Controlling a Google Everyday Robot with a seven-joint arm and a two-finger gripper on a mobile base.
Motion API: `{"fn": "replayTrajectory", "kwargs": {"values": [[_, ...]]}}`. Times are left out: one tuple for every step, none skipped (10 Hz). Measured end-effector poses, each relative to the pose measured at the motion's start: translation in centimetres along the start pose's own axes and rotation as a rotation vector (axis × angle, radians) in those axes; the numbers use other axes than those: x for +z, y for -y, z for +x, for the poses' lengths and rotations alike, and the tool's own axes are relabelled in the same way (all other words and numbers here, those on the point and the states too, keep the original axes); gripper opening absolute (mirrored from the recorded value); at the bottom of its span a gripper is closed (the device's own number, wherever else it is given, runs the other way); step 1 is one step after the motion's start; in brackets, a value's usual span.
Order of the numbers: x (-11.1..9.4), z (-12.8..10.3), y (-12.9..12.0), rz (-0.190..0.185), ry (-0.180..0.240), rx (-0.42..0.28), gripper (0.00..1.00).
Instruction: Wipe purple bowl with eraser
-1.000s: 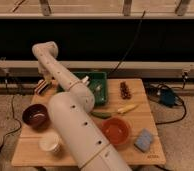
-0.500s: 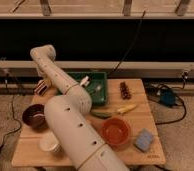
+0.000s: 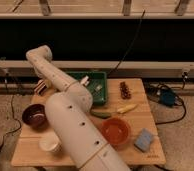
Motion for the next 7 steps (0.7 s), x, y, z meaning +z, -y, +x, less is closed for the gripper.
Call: {"fn": "replayTrajectory", "kwargs": {"values": [[0.4,-0.2,0.0,-0.009,-0.027,-0.022,0.65],[0.4,-0.2,0.1,-0.011,-0.045,-0.033,0.65],[0.7,-0.2,0.2,-0.018,-0.067,-0.045,0.65],[1.0,-0.2,0.2,-0.023,-0.080,-0.053,0.65],[1.5,-0.4,0.4,-0.035,-0.094,-0.069,0.65],[1.7,-0.4,0.7,-0.042,-0.107,-0.082,0.65],[1.9,-0.4,0.9,-0.046,-0.111,-0.088,0.65]]}}
